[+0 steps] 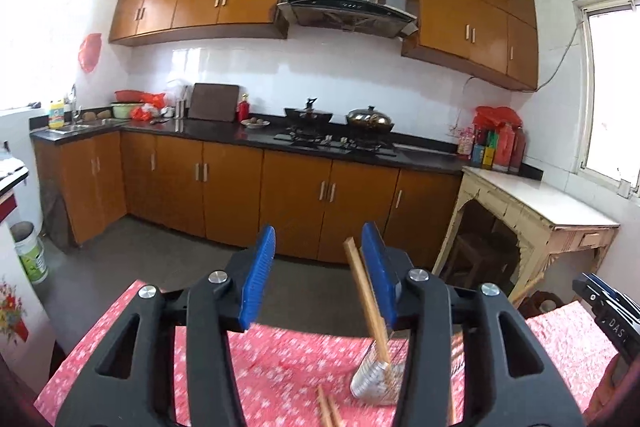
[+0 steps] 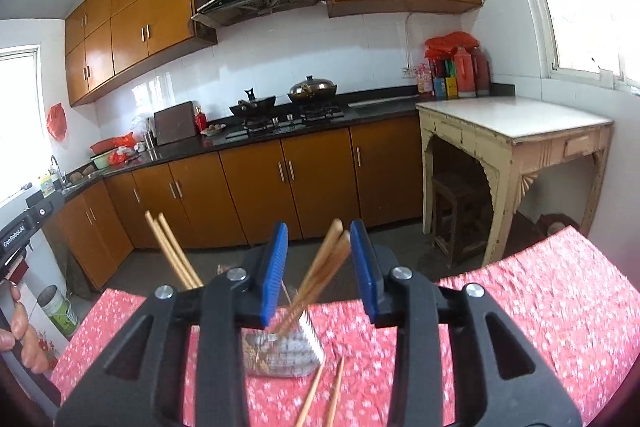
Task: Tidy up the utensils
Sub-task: 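Move both open tools back down to the loose chopsticks, then close the right tool on a chopstick while the left tool grasps another chopstick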
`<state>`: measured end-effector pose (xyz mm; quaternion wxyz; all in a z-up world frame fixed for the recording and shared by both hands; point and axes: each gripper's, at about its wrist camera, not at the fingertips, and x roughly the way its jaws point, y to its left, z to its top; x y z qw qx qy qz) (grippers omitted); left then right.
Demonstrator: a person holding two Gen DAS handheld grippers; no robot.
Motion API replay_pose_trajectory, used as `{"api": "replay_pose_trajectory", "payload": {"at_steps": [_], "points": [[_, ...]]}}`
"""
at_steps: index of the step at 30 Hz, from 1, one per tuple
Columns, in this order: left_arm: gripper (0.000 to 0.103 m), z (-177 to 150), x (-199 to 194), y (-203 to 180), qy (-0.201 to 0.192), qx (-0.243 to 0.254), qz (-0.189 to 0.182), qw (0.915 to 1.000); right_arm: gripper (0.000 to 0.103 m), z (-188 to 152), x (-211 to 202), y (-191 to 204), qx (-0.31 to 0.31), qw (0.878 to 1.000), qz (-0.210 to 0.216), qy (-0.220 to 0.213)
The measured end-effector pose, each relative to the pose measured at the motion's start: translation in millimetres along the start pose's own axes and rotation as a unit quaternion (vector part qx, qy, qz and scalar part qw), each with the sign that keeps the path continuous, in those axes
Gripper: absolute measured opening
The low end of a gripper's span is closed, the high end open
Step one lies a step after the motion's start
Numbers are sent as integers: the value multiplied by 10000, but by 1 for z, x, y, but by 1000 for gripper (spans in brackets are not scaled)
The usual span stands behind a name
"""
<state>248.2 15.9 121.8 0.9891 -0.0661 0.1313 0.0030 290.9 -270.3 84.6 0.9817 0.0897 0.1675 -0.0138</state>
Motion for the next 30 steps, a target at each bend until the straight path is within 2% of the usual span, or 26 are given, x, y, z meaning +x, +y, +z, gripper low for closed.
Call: {"api": "replay_pose_trajectory", "payload": {"at_steps": [4,10,18,21,26,30], "points": [[51,-25,-15,13,187,20,46,9998,34,-33,-11,-8,10,9996,-65,270],[55,-77,-36,26,415,117,114,9990,35,-104,-20,-20,46,9965,-189,816],[55,-142,-49,31,910,102,44,9958,33,-213,-22,-13,29,9805,-128,1963],[56,-158,-52,31,1040,105,-10,9945,32,-239,-25,-3,-96,9748,-36,2228],[56,-178,-53,29,1272,177,-52,9917,28,-256,-21,10,-253,9696,-47,2433],[56,-187,-53,27,1377,213,-64,9902,18,-263,-21,15,-435,9682,-199,2456]]}}
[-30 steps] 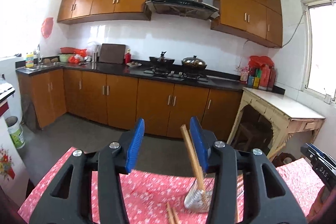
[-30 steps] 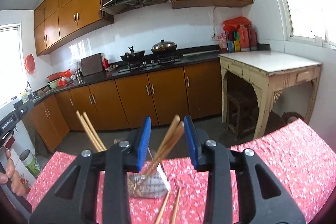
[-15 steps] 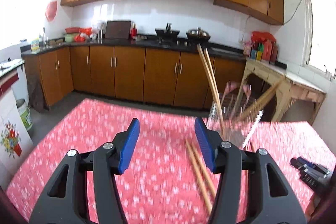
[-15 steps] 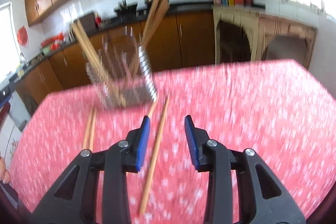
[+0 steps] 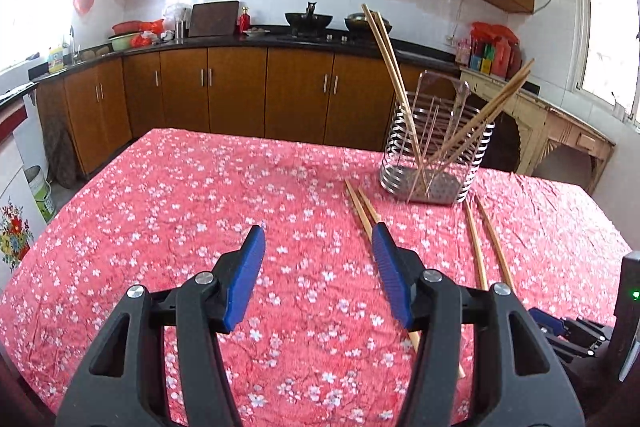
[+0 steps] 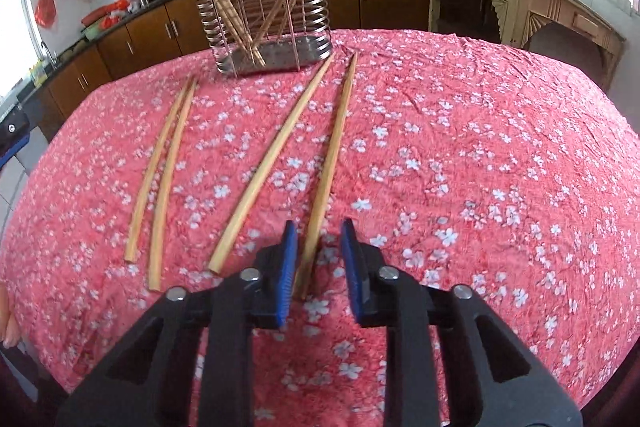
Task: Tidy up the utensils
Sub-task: 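Close the right tool on a chopstick while the left tool grasps another chopstick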
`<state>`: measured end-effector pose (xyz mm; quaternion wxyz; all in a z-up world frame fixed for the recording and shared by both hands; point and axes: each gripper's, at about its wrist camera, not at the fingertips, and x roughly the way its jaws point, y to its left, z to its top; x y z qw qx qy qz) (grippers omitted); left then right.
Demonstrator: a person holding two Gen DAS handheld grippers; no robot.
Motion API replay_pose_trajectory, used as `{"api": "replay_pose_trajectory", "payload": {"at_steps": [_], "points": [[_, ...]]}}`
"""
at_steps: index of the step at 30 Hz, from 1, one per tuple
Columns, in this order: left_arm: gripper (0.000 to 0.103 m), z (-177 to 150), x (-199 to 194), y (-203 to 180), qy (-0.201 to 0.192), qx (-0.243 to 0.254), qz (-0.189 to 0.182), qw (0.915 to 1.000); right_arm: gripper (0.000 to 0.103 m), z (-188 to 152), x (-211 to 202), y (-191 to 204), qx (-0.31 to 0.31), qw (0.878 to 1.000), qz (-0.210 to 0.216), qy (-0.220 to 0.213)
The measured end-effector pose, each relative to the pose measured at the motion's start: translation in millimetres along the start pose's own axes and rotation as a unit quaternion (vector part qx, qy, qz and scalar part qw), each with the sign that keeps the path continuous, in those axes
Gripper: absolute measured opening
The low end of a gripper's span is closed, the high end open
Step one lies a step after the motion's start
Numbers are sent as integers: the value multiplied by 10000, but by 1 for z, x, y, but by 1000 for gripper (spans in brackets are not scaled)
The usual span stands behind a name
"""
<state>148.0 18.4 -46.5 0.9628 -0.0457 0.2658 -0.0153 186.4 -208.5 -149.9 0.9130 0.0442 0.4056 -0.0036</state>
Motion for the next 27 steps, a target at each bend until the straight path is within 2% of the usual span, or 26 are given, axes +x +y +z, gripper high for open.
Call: {"api": "replay_pose_trajectory", "payload": {"at_steps": [1,2,5,13,18,25,27], "points": [[56,-2,2,-1,46,-1,-12,10000,16,-1,0,1,-33,10000,-59,-10],[56,-3,3,-2,84,4,-12,10000,9,0,-1,0,-24,9999,-99,-15],[56,-7,6,-5,159,52,-30,9999,8,3,3,-7,107,9998,-162,4],[56,-16,11,-16,330,238,-145,9991,8,34,22,-58,741,9952,-625,140],[56,-24,17,-26,559,394,-309,9972,8,47,31,-90,1057,9901,-904,196],[56,-36,27,-40,1007,574,-514,9919,8,57,37,-121,1243,9829,-1356,48],[56,-39,30,-43,1126,616,-512,9904,8,57,37,-128,1339,9819,-1340,36]]}}
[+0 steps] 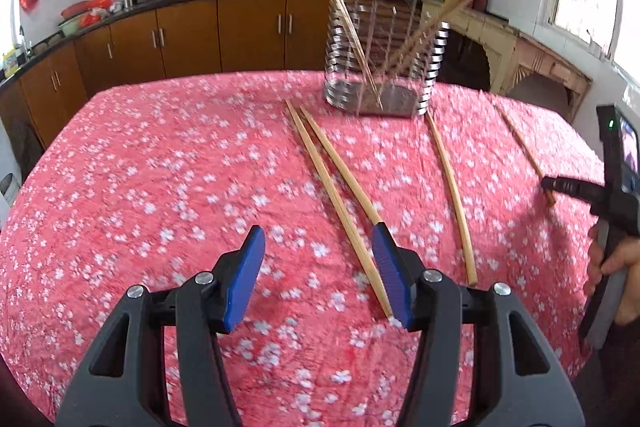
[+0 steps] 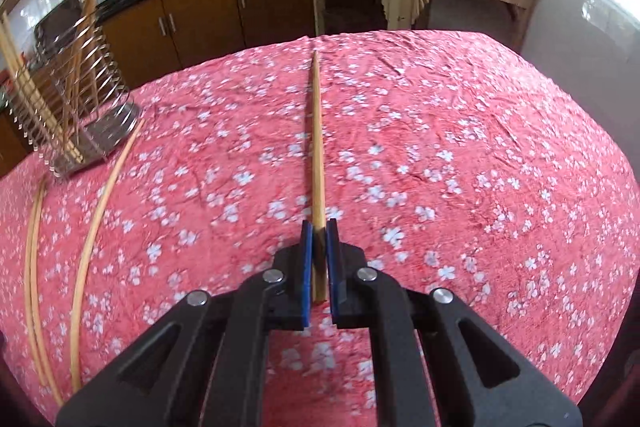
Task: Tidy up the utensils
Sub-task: 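Close the right tool on a chopstick while the left tool grasps another chopstick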
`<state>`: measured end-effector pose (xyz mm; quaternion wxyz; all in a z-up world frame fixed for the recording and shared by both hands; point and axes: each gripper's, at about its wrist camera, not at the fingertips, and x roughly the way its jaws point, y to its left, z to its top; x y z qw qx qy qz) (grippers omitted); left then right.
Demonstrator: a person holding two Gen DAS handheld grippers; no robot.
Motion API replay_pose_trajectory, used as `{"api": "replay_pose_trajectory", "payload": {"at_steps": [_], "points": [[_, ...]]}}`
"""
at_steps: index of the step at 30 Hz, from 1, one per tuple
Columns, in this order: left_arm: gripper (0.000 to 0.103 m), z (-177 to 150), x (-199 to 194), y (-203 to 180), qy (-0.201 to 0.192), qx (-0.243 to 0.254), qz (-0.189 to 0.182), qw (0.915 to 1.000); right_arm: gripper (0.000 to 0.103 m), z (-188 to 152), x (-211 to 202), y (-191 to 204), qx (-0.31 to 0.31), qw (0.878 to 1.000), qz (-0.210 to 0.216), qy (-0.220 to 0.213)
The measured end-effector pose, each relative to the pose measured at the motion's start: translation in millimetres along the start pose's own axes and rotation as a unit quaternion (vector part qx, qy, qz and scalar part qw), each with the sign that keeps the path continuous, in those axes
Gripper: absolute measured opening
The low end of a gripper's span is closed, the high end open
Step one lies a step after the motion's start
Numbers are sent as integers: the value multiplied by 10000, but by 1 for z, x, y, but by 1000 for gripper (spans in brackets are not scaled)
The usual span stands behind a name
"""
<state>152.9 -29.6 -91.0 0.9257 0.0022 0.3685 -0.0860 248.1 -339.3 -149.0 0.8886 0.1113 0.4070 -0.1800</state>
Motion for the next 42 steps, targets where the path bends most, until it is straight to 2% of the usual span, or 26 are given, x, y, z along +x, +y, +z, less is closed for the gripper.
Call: {"api": "replay_pose_trajectory", "payload": {"at_steps": [5,9,15,16,20,25,30,42], "points": [[55,-9,11,-9,319,59,-92,9994,8,2,2,-5,37,10000,25,2],[46,-12,18,-18,428,131,-89,9990,8,2,2,-8,54,10000,43,4],[13,-11,30,-25,593,246,232,9977,8,3,3,-5,82,9999,61,7],[10,-9,31,-23,623,216,252,9975,8,3,3,-5,90,9999,69,7],[7,-1,35,-5,711,70,327,9969,8,-1,1,-3,111,9999,81,5],[7,13,44,37,756,-105,603,9953,8,-1,1,-5,132,9999,102,4],[8,23,51,67,778,-76,666,9947,8,-1,1,-4,135,9999,102,6],[9,31,59,83,666,-2,599,9960,8,-1,1,-3,148,9998,112,10]]}}
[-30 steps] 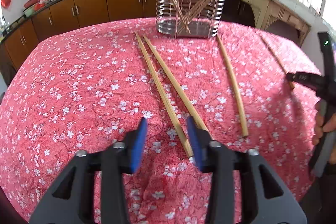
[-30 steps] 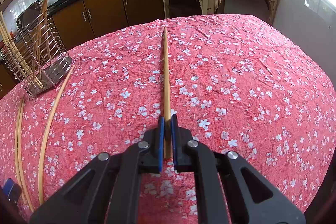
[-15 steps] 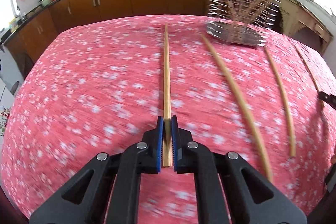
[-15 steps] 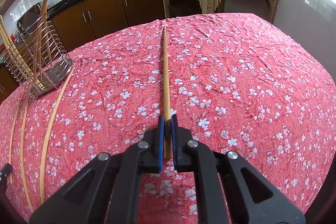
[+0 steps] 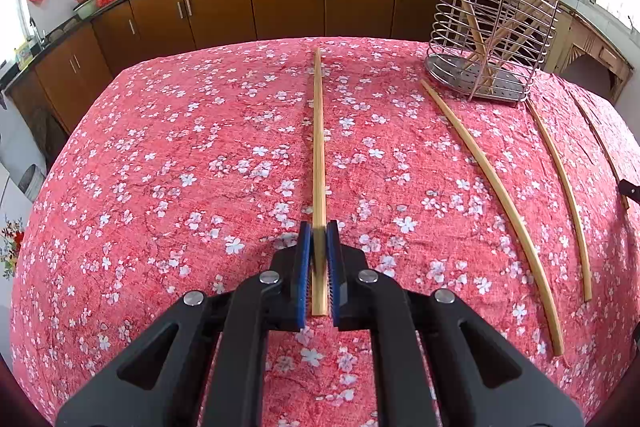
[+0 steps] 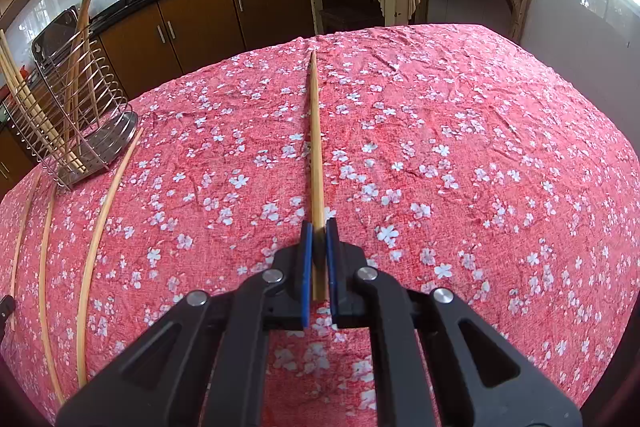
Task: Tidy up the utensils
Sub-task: 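Close the right tool on a chopstick while the left tool grasps another chopstick, then lift both held chopsticks and carry them over the wire basket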
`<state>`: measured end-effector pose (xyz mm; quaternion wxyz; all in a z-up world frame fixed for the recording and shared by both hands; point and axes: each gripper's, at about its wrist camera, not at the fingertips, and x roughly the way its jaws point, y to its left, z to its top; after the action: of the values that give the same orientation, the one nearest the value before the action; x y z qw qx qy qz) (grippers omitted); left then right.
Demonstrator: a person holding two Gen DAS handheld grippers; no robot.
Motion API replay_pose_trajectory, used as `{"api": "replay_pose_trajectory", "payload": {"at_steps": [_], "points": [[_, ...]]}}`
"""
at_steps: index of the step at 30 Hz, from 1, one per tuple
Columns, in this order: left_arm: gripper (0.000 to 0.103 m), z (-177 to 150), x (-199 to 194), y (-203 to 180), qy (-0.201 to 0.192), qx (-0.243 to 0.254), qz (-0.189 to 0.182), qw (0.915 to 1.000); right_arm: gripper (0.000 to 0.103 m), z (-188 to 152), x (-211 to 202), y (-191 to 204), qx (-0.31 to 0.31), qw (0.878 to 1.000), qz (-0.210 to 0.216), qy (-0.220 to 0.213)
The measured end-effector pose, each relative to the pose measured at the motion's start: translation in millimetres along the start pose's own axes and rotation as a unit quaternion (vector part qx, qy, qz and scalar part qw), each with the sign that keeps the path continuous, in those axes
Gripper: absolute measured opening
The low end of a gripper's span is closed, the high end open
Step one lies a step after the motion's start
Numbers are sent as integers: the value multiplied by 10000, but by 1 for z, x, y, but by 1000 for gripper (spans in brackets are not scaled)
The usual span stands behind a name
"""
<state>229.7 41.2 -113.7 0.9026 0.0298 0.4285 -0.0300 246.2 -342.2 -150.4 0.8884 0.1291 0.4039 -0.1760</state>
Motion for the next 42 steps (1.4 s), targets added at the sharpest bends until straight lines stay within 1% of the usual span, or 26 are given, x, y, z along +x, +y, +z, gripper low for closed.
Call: {"api": "replay_pose_trajectory", "payload": {"at_steps": [1,3,4,5,9,10,12,14,17,21,23,24,26,35,40,42], "points": [[10,0,0,0,2,27,2,10000,8,0,0,0,4,10000,3,0],[23,-2,-1,-3,2,103,-1,9999,8,0,0,0,9,10000,8,1],[40,-2,-1,-5,4,145,69,9999,8,0,0,1,11,10000,10,2],[48,-5,-1,-6,11,151,109,9998,8,0,0,1,12,10000,12,2],[46,-6,0,-6,35,40,-13,10000,8,0,0,-1,46,10000,42,4],[43,-6,-1,-5,30,5,1,10000,8,0,0,0,48,10000,44,4],[40,-6,0,0,26,-18,8,10000,8,0,0,-1,40,10000,35,5],[30,-6,-1,0,13,-20,22,10000,8,0,0,0,18,10000,8,5],[20,-6,-2,0,5,-13,69,10000,8,-2,-1,2,-40,10000,-61,7],[15,-10,-5,-7,10,138,123,9998,8,-7,-4,3,-79,9999,-62,16],[9,-13,-8,-13,7,243,151,9996,8,-8,-5,2,-77,10000,-40,17],[8,-15,-9,-17,6,322,160,9994,8,-8,-6,3,-89,10000,-41,17],[7,-16,-9,-20,5,386,197,9991,8,-9,-6,2,-93,9999,-40,13],[7,-22,-17,-18,-57,436,70,9990,8,-9,-13,-4,-51,9999,21,-91],[7,-22,-33,-10,-315,498,99,9982,8,-6,-29,-4,-141,9991,-9,-394],[7,-21,-45,-7,-544,520,102,9971,8,-4,-39,-3,-195,9982,-25,-558]]}}
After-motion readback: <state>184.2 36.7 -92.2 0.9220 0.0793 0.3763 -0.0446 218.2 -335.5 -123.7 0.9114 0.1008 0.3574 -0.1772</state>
